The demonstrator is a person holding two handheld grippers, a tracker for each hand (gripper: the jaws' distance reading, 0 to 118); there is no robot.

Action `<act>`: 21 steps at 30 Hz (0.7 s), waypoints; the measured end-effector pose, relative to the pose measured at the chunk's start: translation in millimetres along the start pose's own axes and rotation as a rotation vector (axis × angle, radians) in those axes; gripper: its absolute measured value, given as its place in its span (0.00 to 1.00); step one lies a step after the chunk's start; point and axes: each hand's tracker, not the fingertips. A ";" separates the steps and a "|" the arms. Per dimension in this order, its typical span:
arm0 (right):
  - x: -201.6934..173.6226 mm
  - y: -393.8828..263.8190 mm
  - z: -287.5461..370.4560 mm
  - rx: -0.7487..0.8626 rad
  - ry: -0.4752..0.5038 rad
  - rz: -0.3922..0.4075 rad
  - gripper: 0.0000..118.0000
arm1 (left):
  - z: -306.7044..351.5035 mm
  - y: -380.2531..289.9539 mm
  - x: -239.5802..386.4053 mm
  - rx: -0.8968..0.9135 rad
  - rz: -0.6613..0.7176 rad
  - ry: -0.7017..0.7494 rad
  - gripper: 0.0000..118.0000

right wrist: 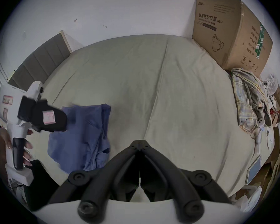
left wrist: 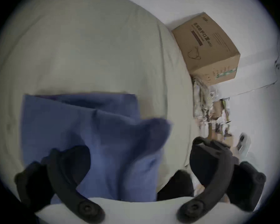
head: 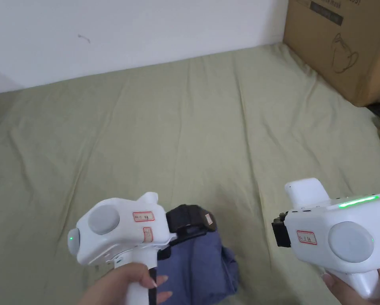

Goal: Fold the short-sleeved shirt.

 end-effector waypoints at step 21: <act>23.9 -2.9 -7.2 0.021 0.005 -0.075 0.00 | -86.2 -12.8 -10.4 -0.127 -0.211 0.003 0.00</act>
